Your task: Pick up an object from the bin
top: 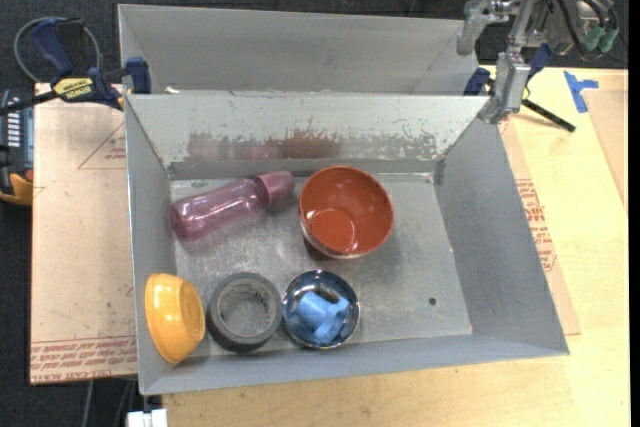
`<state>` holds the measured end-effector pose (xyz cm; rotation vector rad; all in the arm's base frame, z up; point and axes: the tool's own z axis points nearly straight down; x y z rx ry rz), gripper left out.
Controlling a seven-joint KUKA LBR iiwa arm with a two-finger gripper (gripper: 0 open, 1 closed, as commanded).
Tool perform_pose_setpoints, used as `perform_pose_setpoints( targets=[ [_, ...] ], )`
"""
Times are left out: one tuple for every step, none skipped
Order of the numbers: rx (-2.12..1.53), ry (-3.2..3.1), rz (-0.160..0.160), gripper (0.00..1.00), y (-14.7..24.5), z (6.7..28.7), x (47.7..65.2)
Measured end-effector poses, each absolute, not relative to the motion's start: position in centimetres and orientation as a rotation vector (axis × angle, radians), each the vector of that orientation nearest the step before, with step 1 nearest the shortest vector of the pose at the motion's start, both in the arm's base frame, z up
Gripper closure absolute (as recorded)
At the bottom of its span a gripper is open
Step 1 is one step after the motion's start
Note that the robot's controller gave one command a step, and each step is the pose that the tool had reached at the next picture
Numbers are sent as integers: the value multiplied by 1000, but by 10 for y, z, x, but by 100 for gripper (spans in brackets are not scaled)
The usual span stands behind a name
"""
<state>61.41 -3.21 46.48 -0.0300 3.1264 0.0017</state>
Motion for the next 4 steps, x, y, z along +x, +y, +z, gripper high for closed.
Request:
perform_pose_setpoints(
  targets=[
    [-288,3113,-1,0,-23,365,607],
    [-43,3100,-2,0,-20,413,605],
    [-271,3111,0,0,-33,352,608],
    [-148,3107,0,0,-34,350,611]
  ],
)
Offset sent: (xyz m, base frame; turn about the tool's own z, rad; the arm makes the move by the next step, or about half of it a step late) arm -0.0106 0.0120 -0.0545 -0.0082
